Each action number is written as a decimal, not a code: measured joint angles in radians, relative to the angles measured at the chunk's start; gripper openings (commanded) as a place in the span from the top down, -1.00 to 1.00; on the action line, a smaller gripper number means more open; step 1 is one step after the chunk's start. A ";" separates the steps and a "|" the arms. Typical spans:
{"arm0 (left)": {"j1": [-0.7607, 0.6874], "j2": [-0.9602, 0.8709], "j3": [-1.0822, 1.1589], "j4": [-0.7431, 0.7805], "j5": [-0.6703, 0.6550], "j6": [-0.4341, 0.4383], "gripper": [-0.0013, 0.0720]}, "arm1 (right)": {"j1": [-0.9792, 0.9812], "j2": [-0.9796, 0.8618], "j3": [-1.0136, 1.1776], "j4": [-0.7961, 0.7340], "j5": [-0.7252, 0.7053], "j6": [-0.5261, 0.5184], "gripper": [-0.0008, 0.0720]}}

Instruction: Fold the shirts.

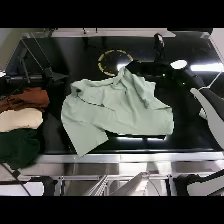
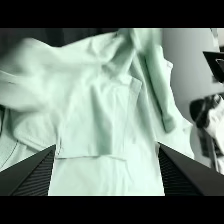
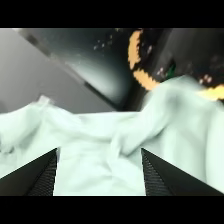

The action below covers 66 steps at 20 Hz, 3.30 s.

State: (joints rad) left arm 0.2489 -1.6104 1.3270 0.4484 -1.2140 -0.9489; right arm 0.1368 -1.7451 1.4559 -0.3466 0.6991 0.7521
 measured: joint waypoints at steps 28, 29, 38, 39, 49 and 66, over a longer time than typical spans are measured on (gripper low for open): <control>0.020 -0.204 -0.136 0.442 -0.199 -0.142 0.91 | -0.676 0.131 -0.429 -0.309 0.775 0.267 -0.38; 0.014 -0.209 -0.117 0.452 -0.203 -0.139 0.91 | -0.698 0.132 -0.430 -0.359 0.790 0.282 -0.38; 0.018 -0.222 -0.055 0.445 -0.304 -0.135 0.91 | -0.735 0.135 -0.603 -0.426 0.695 0.237 -0.39; 0.020 -0.223 -0.060 0.446 -0.314 -0.134 0.91 | -0.713 0.134 -0.622 -0.411 0.684 0.220 -0.39; 0.117 -0.214 -0.069 0.441 -0.367 -0.133 0.91 | -0.582 0.127 -0.668 -0.377 0.665 0.146 -0.39; 0.196 -0.213 -0.056 0.442 -0.436 -0.128 0.91 | -0.743 0.128 -0.643 -0.367 0.743 0.090 -0.29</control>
State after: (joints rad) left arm 0.4454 -1.8233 1.2713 0.8902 -1.6505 -1.0767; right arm -0.6060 -1.6173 0.8127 -0.7136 1.4418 0.8425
